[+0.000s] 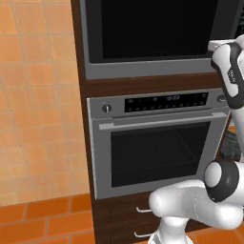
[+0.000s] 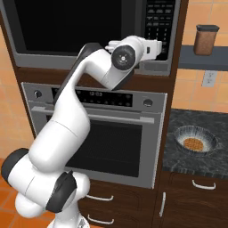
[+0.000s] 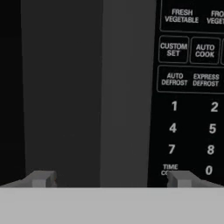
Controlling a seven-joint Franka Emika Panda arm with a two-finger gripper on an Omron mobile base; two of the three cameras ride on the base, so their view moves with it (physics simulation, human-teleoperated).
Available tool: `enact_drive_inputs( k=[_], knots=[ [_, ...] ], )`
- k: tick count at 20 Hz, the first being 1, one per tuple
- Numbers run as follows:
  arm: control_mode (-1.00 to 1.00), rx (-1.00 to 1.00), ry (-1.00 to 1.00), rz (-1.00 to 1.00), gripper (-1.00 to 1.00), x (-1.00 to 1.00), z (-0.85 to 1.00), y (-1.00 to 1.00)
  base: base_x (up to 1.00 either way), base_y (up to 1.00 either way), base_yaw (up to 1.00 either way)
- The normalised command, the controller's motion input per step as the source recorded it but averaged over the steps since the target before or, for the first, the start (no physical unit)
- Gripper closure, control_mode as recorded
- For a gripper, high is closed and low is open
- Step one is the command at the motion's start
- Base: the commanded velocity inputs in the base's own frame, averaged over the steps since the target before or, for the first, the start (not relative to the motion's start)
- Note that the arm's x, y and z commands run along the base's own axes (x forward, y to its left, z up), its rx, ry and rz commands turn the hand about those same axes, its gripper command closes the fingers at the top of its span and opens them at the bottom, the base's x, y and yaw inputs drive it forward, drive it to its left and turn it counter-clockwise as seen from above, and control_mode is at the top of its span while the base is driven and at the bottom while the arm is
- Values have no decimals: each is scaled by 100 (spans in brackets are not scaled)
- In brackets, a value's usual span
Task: Open the microwave, place the bowl with waffle inside the microwave, then close the microwave door and turn it on.
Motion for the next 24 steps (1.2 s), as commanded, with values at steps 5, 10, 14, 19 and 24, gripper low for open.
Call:
enact_drive_inputs(
  k=[5,10,14,19,24],
  knots=[
    [-100,0,0,0,-100,0,0,0,0,0,0],
    [-100,0,3,0,100,12,0,0,0,0,0],
    [-100,0,0,0,100,0,0,0,0,0,0],
    [-100,0,1,0,100,-44,0,1,0,0,0],
    [-100,-4,-9,0,100,-100,0,13,0,0,0]
  ],
)
